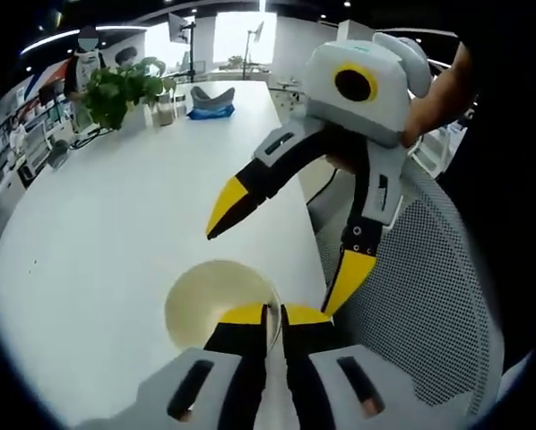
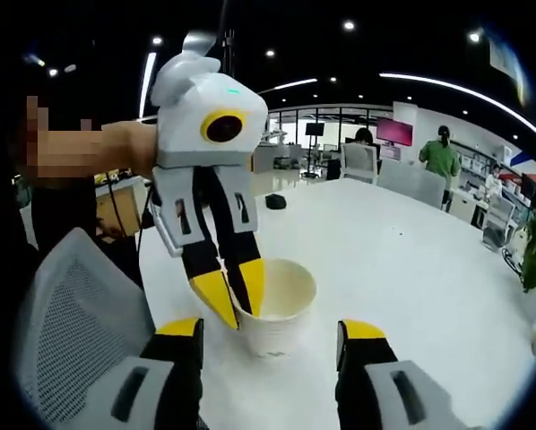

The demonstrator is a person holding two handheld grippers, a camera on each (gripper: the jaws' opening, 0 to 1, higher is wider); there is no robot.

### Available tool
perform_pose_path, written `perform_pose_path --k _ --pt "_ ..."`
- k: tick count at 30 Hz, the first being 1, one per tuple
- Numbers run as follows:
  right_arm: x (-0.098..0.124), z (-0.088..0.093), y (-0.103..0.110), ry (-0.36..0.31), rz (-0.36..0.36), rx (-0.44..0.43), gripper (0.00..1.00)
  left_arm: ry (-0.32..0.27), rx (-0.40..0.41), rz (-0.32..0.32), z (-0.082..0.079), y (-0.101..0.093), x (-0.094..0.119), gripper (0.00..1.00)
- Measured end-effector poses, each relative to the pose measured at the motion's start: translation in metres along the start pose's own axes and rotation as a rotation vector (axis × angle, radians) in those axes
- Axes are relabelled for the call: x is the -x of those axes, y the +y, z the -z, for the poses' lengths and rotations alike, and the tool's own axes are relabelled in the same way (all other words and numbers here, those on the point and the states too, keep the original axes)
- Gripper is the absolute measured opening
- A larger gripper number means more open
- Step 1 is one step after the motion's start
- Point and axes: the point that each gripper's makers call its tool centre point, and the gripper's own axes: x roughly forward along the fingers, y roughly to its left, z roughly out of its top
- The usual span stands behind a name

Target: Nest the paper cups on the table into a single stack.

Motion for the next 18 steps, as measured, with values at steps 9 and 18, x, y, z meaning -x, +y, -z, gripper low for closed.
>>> perform_pose_path --k 9,18 --pt "-0.003 -0.001 -0.001 0.000 -0.005 0.003 0.60 -0.121 0.008 -0.121 -0.011 0.017 0.031 0.19" --pt "-0.012 -0.004 -0.001 -0.004 -0.020 0.007 0.59 -0.185 0.099 -0.262 0.014 0.037 0.054 0.35"
